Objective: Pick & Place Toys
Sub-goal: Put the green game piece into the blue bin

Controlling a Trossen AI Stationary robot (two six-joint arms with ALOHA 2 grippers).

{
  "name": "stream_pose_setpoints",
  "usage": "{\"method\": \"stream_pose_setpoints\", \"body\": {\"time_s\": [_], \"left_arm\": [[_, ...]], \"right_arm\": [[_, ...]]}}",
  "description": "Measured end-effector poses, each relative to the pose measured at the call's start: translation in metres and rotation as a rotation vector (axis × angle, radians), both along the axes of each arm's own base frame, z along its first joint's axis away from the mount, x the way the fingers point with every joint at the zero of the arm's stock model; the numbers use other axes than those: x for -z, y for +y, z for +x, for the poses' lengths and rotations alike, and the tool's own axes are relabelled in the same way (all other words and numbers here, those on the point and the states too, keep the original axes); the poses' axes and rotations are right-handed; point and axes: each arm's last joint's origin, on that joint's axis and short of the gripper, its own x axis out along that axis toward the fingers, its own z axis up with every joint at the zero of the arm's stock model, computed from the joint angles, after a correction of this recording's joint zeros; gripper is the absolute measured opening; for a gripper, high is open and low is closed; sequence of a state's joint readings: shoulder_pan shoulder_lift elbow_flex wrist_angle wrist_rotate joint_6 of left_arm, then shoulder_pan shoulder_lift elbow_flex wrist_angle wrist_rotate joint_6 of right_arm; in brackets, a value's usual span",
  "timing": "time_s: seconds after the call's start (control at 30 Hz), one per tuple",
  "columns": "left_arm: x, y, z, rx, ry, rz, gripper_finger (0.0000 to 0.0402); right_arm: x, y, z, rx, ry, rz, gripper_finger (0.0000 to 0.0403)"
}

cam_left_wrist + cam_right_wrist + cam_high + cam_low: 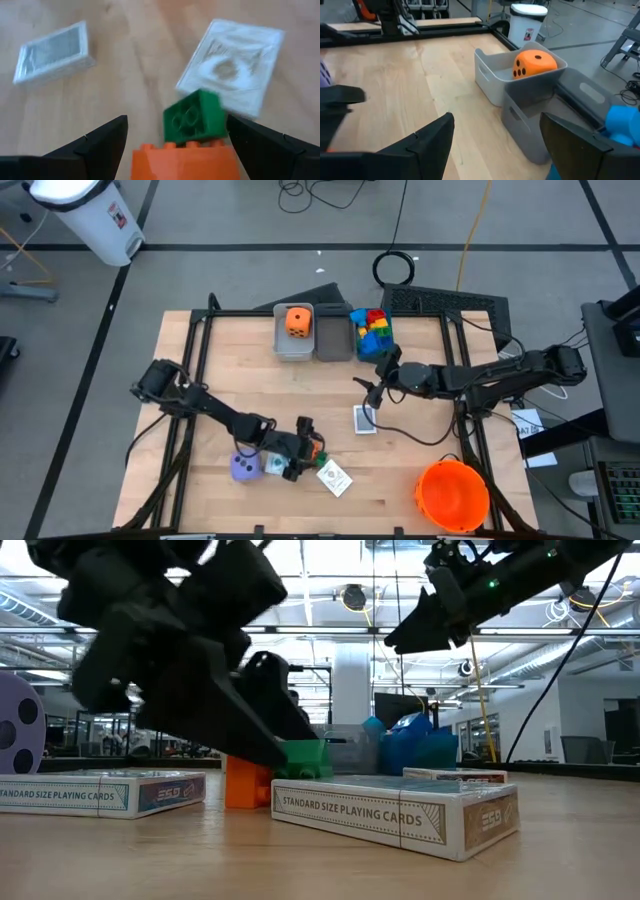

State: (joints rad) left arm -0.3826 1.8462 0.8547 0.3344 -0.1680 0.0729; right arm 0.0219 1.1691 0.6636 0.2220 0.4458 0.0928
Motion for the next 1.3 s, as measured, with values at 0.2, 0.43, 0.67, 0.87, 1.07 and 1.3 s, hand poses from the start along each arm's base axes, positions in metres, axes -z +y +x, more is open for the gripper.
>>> {"method": "stream_pose_setpoints", "body": {"time_s": [0.2, 0.43, 0.67, 0.87, 1.07, 1.3], "left_arm": [[0.003, 0.02, 0.002, -0.202, 0.019, 0.092, 0.0346], [0.003, 0.043, 0.006, -0.417, -0.003, 0.134, 0.0347], [0.001, 0.042, 0.011, -0.331, -0.006, -0.016, 0.0347], [-0.003, 0.023, 0.01, -0.021, -0.033, -0.007, 0.0347], [0.0, 0.048, 0.018, -0.099, -0.042, 0.023, 0.0346], [0.028, 0.051, 0.028, 0.02, -0.041, -0.041, 0.0346]], "right_arm": [[-0.002, 0.0, 0.001, -0.003, -0.047, -0.004, 0.0283], [-0.002, 0.0, 0.001, -0.003, -0.052, -0.005, 0.0282], [-0.002, 0.0, 0.001, -0.003, -0.052, -0.005, 0.0281], [-0.002, 0.0, 0.001, -0.004, -0.051, -0.005, 0.0281], [-0.002, 0.0, 0.001, -0.001, -0.055, 0.003, 0.0281], [-0.002, 0.0, 0.001, -0.002, -0.054, 0.002, 0.0281]]}}
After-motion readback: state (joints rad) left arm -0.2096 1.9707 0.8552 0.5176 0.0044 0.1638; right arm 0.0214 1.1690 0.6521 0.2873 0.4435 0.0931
